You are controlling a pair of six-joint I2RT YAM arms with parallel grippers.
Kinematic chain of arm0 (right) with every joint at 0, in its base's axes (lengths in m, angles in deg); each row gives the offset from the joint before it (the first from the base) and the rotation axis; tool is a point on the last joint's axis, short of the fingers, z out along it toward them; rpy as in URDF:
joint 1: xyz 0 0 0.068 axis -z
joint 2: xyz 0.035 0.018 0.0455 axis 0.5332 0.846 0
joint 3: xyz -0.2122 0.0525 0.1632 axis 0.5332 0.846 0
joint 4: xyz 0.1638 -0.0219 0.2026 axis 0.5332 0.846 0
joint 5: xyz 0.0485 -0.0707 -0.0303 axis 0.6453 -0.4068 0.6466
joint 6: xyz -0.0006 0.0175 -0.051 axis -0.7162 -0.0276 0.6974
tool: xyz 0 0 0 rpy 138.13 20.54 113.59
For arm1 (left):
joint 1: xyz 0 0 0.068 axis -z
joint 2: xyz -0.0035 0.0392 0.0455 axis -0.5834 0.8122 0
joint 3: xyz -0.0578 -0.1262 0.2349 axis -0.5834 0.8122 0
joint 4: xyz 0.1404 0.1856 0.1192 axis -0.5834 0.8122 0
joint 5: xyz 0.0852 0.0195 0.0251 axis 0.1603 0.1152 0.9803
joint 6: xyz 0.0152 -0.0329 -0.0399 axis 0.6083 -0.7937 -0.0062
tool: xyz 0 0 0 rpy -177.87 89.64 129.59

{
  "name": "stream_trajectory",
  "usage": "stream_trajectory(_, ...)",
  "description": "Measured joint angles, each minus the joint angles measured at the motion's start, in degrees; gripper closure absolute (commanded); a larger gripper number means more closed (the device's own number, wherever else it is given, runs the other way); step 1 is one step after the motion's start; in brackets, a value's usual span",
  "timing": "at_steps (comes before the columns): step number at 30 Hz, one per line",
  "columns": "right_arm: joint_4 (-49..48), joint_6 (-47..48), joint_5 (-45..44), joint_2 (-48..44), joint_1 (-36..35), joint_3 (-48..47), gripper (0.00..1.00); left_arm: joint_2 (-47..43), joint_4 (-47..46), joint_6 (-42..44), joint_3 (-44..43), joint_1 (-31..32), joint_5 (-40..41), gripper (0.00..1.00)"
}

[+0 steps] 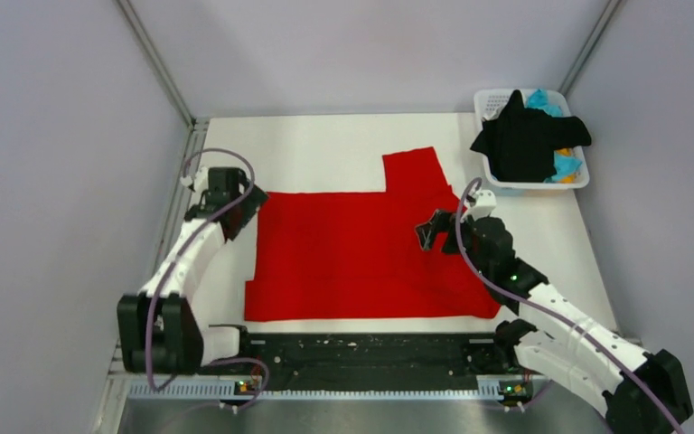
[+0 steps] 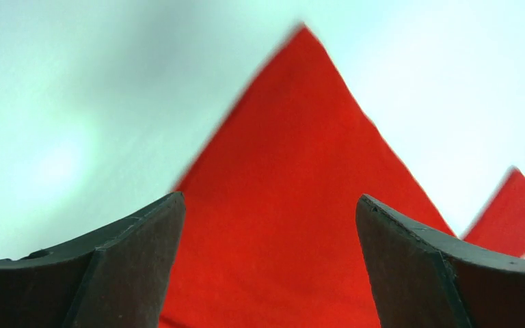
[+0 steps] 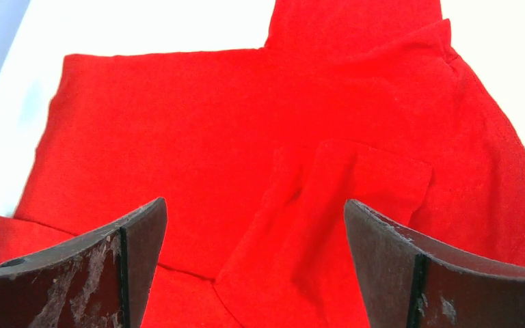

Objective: Fold and stack the t-shirts
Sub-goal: Grab the side of the flattened tshirt furthest away from the robot with both arms

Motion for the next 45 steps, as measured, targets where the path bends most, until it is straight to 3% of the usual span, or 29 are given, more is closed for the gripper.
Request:
stream_trajectory(6, -0.7, 2.8, 0.1, 2.8, 0.0, 0.0, 0.01, 25.7, -3.2, 8.2, -18.9, -6.4, -0.4, 0.01)
stream_trajectory(14, -1.9, 4.1, 0.3, 3.8, 0.0, 0.0, 0.01, 45.0, -2.1, 17.2, -33.4, -9.2, -9.2, 0.05)
stream_trajectory(22, -1.9, 4.1, 0.1, 3.8, 0.0, 0.0, 0.01, 47.0, -1.5, 19.6, -33.2, -9.4, -18.2, 0.21)
stream_trajectory(37, -1.8, 4.1, -0.4, 3.8, 0.0, 0.0, 0.01, 45.8, -4.9, 20.0, -28.6, -8.6, -25.2, 0.64)
stream_trajectory(40, -1.7, 4.2, -0.5, 3.8, 0.0, 0.0, 0.01, 45.8, -4.4, 20.0, -28.5, -8.3, -25.2, 0.76)
stream_trajectory(43, -1.6, 4.2, -0.5, 3.8, 0.0, 0.0, 0.01, 45.9, -3.4, 19.9, -28.5, -8.0, -24.9, 0.99)
stream_trajectory(45, -1.5, 4.2, -0.7, 3.8, 0.0, 0.0, 0.01, 45.9, -2.8, 20.0, -28.5, -7.8, -24.1, 1.00)
